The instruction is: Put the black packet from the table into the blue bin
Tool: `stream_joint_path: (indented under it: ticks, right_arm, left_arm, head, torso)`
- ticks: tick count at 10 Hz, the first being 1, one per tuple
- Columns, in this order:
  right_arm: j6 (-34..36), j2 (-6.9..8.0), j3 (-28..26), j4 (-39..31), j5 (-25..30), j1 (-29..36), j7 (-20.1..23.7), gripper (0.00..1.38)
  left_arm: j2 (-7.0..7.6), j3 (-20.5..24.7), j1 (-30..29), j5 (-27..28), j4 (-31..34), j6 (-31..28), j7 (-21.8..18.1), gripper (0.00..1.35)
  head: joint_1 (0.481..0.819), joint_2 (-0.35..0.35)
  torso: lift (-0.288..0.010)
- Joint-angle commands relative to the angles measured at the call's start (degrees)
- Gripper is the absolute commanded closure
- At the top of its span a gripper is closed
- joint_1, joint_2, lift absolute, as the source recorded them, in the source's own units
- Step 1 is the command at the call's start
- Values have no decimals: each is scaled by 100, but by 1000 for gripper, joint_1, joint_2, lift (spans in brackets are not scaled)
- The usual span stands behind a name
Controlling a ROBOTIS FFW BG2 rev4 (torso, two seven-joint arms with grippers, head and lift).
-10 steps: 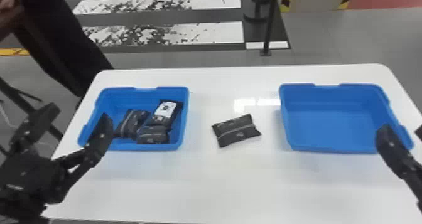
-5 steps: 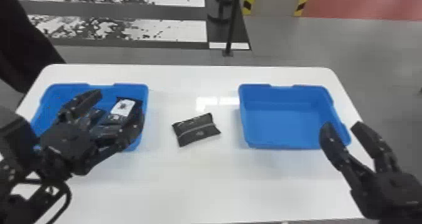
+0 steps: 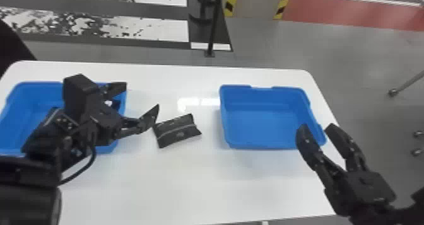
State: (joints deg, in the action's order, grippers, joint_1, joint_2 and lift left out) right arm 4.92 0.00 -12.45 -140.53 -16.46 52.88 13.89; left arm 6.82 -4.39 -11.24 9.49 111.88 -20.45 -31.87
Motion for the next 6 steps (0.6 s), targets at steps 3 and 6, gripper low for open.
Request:
stream_joint_path:
  ticks: [3, 6]
  right_arm:
    - [0, 5, 0, 12, -34, 28, 0, 510]
    - [0, 5, 0, 26, -34, 13, 0, 510]
  left_arm:
    - [4, -1024, 1152, 571, -1647, -233, -3, 153]
    - [-49, -1618, 1799, 971, -2533, -500, 6, 154]
  head:
    - [695, -230]
    - [695, -284]
  torso:
    - [-110]
    - [-110]
